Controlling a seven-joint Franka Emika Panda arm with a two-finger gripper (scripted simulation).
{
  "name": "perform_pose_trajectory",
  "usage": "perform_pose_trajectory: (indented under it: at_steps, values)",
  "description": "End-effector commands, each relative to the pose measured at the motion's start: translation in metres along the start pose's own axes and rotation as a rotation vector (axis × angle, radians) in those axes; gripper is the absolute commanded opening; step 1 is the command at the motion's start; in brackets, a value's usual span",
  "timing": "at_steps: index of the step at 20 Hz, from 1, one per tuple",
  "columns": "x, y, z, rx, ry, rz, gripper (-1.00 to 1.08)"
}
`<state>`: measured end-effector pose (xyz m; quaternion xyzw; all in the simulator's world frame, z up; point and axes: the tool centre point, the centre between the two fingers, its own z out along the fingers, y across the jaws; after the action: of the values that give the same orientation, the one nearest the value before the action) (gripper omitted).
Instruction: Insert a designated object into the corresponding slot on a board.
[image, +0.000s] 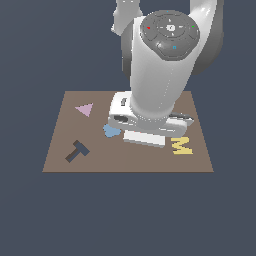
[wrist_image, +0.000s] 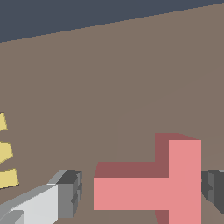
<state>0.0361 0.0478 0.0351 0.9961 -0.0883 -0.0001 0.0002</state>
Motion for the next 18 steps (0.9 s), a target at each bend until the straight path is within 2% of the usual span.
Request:
perform_pose_trajectory:
  at_steps: [1,2,3,18]
  values:
    - [0.0003,-0.0005,0.0048,0.000,0.000,0.001,1.00]
    - [0.0004,-0.0001,0.0052,0.000,0.000,0.001,1.00]
    - [0.0004,-0.0001,0.0052,0.000,0.000,0.001,-1.00]
    - [0.0020,-0.0005,0.0043,0.001,0.001,0.014,-1.00]
